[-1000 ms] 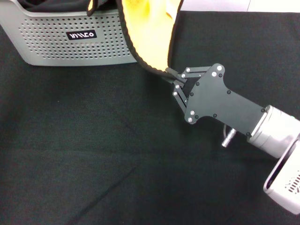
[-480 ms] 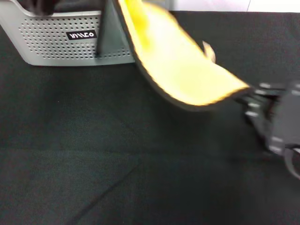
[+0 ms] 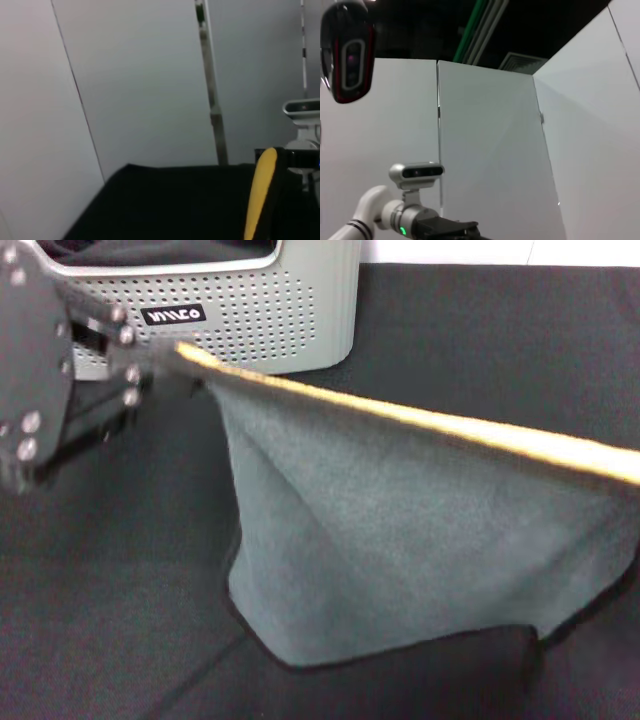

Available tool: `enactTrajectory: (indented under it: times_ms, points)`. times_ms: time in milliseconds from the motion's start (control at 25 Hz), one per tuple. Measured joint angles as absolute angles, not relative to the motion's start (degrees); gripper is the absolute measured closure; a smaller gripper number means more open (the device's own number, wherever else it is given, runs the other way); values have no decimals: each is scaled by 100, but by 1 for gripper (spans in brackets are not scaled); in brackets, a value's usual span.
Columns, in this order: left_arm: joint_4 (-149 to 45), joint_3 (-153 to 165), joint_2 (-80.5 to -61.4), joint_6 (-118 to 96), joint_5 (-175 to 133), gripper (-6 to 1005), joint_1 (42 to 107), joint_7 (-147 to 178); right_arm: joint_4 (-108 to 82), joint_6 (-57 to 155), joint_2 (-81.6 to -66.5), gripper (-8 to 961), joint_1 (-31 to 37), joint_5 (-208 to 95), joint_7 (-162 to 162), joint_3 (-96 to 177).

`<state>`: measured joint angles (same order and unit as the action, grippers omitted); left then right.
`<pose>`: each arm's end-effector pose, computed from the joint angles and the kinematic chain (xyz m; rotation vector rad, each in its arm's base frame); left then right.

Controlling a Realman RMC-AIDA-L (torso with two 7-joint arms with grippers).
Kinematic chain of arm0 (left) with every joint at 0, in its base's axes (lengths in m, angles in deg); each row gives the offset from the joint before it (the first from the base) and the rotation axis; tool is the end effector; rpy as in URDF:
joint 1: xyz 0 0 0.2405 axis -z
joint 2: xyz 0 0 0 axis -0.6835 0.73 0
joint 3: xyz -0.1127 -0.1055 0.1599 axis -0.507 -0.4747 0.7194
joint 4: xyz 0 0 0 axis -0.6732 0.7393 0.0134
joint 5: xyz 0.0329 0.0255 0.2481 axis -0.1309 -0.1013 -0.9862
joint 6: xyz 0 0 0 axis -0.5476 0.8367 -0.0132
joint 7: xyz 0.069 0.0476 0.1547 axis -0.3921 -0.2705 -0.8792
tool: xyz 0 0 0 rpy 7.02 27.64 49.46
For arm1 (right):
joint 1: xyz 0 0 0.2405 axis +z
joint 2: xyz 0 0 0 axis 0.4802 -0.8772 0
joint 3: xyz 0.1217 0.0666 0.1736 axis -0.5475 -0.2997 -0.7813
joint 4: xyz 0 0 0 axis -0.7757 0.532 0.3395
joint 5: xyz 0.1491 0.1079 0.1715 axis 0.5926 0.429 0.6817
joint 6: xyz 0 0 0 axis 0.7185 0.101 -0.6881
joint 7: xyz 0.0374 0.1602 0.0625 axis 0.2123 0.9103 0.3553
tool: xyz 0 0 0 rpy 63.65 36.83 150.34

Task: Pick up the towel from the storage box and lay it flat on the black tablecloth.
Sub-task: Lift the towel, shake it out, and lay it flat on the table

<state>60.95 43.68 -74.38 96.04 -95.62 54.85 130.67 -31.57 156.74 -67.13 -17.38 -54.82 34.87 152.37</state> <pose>-0.0787 0.2447 0.1812 -2.7440 0.0540 -0.5781 0.2407 0.2162 0.0252 -2.2695 0.0952 1.6600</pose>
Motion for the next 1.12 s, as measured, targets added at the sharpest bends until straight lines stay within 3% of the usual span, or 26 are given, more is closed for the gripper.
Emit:
enactTrajectory:
  times_ms: [240, 760, 1120]
  points:
    - [5651, 4585, -7227, 9723, -9450, 976, 5235, 12984, -2790, 16104, -6706, 941, -1727, -5606, 3722, 15231]
    - [4638, 4852, -6458, 9755, -8377, 976, 5013, 12900, -2751, 16365, -6665, 942, -1471, -5916, 4203, 15213]
    - [4119, 4910, -6245, 9758, -8817, 975, 5104, 12809, -2634, 15904, -6874, 941, -1048, -6260, 4604, 15222]
